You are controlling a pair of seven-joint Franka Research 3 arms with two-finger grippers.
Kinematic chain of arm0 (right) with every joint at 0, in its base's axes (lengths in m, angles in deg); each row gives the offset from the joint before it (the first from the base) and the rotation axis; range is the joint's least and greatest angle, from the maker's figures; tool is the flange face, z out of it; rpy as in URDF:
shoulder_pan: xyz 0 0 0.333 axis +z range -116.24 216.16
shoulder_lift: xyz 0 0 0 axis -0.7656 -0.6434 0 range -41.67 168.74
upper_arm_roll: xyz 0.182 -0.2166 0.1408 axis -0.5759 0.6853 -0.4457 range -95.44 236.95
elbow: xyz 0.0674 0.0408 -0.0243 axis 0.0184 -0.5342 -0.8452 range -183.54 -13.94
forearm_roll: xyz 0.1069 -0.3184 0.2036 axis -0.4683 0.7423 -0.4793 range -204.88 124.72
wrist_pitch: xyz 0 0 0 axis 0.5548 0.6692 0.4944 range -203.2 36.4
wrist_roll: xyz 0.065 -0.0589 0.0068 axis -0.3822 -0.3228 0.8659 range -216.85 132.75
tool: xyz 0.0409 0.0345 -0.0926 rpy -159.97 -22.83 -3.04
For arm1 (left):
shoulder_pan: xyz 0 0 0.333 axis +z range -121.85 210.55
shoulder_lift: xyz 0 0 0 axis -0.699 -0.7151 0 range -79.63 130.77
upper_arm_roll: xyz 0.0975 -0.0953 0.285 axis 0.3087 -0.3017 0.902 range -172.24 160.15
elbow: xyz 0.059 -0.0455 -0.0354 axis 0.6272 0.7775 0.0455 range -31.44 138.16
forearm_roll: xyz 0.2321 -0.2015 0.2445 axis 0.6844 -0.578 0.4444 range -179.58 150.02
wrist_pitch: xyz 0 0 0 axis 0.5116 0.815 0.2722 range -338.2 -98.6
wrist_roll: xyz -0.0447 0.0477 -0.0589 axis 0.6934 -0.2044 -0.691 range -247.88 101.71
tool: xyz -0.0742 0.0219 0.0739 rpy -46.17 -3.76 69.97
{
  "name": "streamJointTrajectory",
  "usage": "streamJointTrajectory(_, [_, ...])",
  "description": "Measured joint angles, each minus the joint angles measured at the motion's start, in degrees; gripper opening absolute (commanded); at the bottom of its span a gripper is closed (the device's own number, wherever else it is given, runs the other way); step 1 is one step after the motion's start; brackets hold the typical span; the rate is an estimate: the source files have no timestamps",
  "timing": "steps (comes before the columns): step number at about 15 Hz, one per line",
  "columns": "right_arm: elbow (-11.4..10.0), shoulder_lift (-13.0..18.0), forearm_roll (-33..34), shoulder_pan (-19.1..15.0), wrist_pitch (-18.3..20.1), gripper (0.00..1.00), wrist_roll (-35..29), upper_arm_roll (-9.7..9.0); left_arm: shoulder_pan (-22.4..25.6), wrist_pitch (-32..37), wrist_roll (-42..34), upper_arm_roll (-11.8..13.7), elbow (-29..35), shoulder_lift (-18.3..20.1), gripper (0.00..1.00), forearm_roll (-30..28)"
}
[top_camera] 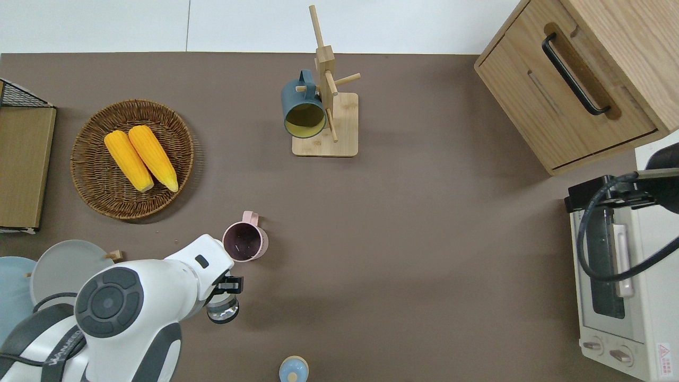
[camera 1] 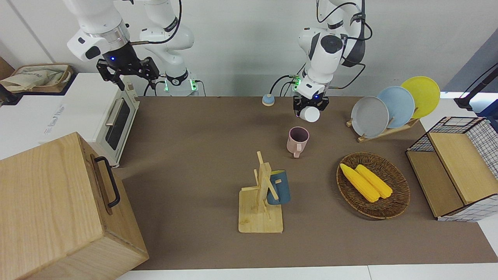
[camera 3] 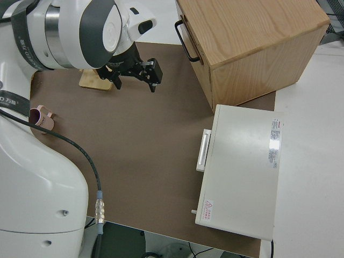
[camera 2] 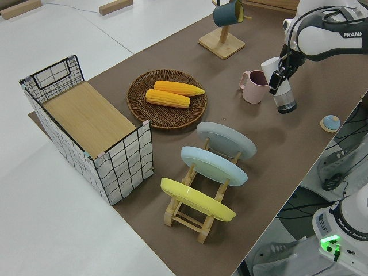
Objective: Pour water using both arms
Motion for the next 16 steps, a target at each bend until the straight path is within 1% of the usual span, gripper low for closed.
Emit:
streamJointTrajectory(1, [0.0,0.0,0.0,0.0,0.0,0.987,0.0,0.0,1.34,-0.69,0.02,0.14,-0.06,0.15,0.0,0.28])
streamJointTrajectory(3, [0.0,0.0,0.0,0.0,0.0,0.987,0.0,0.0,6.22,-2.3,0.01,0.5,-0.83,0.75,0.0,1.35])
streamJointTrajectory(5, [0.0,0.0,0.0,0.0,0.0,0.987,0.0,0.0,10.14,-3.4,0.0,0.63,-3.25,1.03,0.0,1.92])
streamJointTrajectory(7, [0.0,0.0,0.0,0.0,0.0,0.987,0.0,0.0,15.32,-5.68,-0.04,0.8,-7.57,1.08,0.0,2.58])
streamJointTrajectory(10, [0.0,0.0,0.0,0.0,0.0,0.987,0.0,0.0,21.11,-8.91,-0.33,0.88,-12.53,0.87,0.0,4.19])
streamJointTrajectory(11, [0.0,0.0,0.0,0.0,0.0,0.987,0.0,0.0,22.41,-9.23,-0.49,0.89,-14.59,0.54,0.0,4.57])
streamJointTrajectory(12, [0.0,0.0,0.0,0.0,0.0,0.987,0.0,0.0,23.88,-9.34,-0.75,0.97,-18.12,-0.27,0.0,5.15])
streamJointTrajectory(14, [0.0,0.0,0.0,0.0,0.0,0.987,0.0,0.0,25.98,-9.37,-2.1,1.11,-24.87,-2.81,0.0,5.53])
streamJointTrajectory(16, [0.0,0.0,0.0,0.0,0.0,0.987,0.0,0.0,27.5,-9.37,-5.15,1.55,-28.45,-5.04,0.0,5.56])
